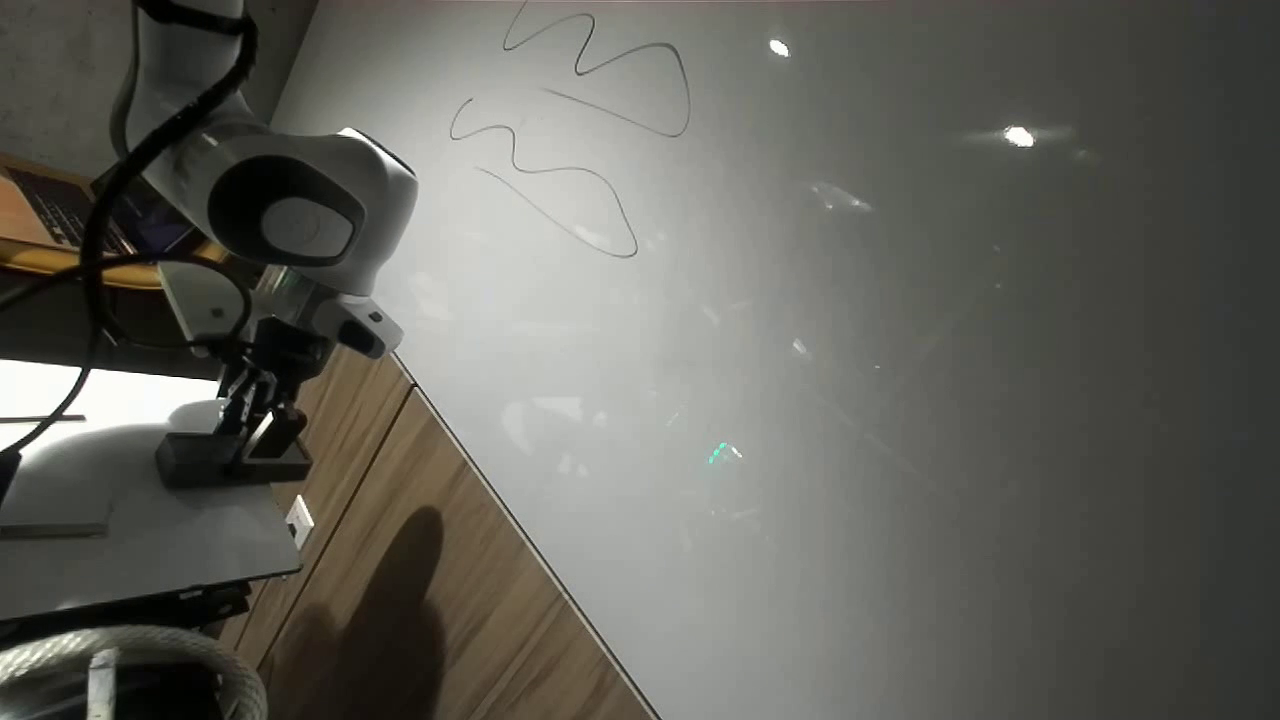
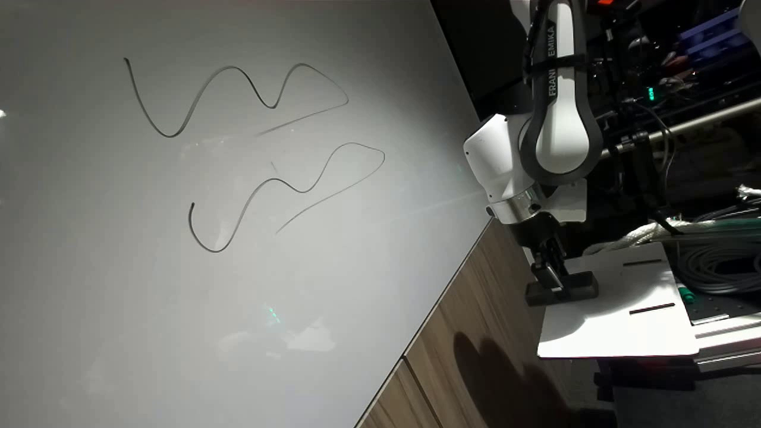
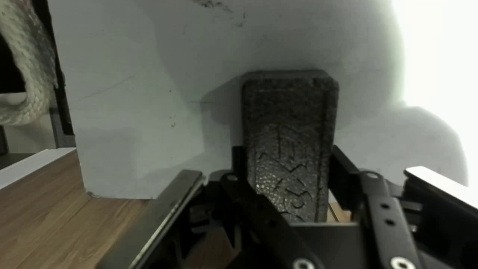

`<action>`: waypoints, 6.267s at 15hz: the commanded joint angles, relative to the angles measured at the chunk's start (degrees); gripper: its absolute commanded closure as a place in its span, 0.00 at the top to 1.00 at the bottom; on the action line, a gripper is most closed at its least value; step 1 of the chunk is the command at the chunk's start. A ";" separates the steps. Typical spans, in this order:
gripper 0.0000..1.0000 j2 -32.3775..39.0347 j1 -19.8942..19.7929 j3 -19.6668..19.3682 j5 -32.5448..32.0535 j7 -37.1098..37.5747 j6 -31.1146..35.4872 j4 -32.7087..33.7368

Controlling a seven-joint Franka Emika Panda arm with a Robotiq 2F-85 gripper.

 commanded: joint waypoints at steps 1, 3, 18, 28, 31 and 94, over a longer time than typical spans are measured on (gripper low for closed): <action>0.36 -1.35 -0.82 0.34 3.02 -2.66 -1.59 -0.29; 0.65 -1.85 -0.36 -0.10 1.22 -1.31 -1.85 -0.31; 0.73 -3.89 -0.64 -0.34 -0.76 -0.87 -1.34 -2.44; 0.29 -3.75 -0.49 -0.25 -2.60 0.04 -1.61 -2.62; 0.29 -3.61 -0.36 -0.07 -3.19 0.05 -1.76 -2.46; 0.29 -20.20 -7.15 -0.23 -41.49 21.58 -13.69 40.12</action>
